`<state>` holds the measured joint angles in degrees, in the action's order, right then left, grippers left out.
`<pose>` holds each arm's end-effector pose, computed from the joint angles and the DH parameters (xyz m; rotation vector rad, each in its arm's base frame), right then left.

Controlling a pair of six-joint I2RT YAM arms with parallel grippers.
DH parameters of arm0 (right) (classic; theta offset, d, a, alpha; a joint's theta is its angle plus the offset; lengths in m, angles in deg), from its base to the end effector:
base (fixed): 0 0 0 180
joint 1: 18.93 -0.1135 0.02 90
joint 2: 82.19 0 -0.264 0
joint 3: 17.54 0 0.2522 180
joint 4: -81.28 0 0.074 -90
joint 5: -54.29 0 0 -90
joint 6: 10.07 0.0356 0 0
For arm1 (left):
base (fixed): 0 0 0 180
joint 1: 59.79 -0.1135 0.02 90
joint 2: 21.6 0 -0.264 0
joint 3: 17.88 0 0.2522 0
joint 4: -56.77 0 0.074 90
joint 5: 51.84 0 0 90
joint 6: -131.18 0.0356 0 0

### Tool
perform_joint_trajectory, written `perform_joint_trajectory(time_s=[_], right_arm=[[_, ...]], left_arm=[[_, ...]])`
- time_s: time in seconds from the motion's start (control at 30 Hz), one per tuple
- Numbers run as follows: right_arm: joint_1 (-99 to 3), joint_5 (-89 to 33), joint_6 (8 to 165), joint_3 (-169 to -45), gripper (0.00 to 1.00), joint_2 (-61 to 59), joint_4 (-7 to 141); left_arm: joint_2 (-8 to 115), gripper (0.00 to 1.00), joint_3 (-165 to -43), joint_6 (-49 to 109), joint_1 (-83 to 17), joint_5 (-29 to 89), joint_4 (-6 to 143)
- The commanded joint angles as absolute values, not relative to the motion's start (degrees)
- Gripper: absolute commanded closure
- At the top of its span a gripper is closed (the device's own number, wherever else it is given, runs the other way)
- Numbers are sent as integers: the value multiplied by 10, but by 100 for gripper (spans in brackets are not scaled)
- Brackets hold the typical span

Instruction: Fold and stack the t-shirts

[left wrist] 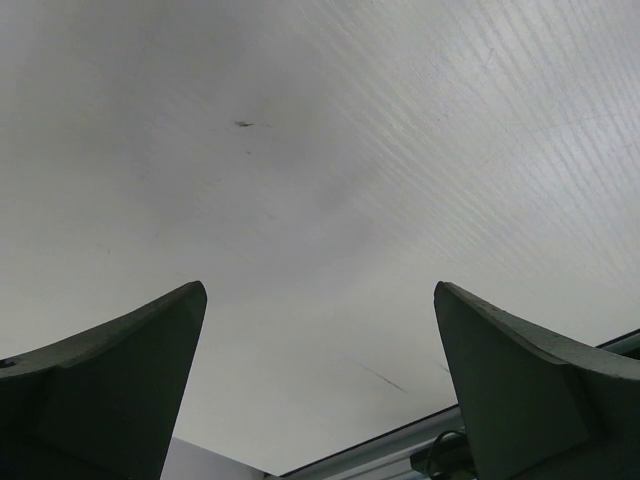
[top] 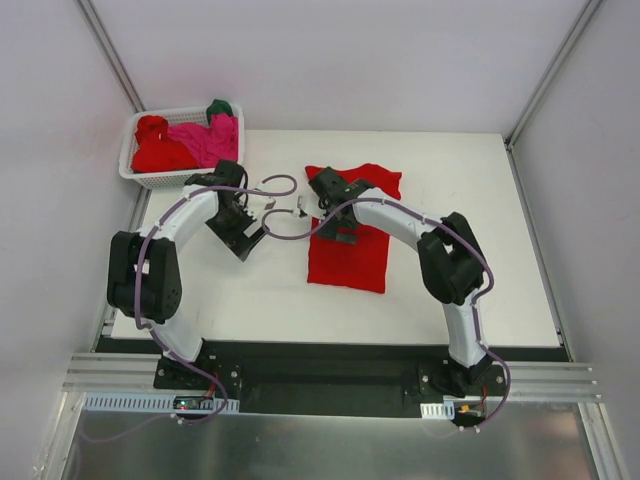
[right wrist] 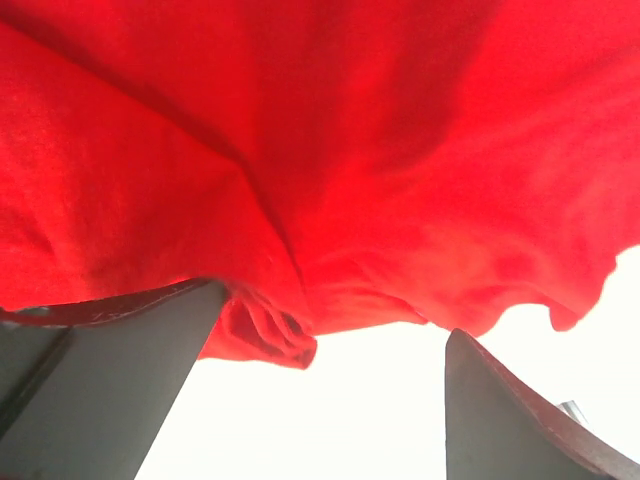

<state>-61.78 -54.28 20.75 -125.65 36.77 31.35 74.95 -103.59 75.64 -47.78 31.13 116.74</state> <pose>0.3362 0.2964 0.2030 -1.9778 1.7452 -0.5240 0.3255 -0.0737 0.2251 1.1268 2.5511 -0.0763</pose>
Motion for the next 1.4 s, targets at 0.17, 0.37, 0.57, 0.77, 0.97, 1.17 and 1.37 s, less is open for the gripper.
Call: perform_joint_trajectory(time_s=[0.17, 0.37, 0.57, 0.77, 0.97, 1.17, 1.37], right_arm=[[-631, -508, 272, -1334, 4, 294, 184], [-638, -451, 274, -1312, 4, 279, 123], [-639, -383, 269, -1289, 4, 284, 120], [-645, -362, 266, -1271, 4, 308, 157], [-652, -335, 258, -1268, 4, 336, 186], [-654, -353, 244, -1256, 4, 371, 236], [-652, -388, 229, -1260, 4, 391, 257]], left_arm=[[713, 1, -1020, 764, -475, 310, 1179], [718, 1, -1022, 751, -487, 314, 1178], [731, 1, -1053, 697, -521, 338, 1170], [726, 1, -1064, 681, -574, 396, 1154], [704, 1, -1069, 694, -606, 420, 1151], [665, 1, -1074, 683, -615, 411, 1152], [631, 1, -1062, 692, -615, 403, 1165]])
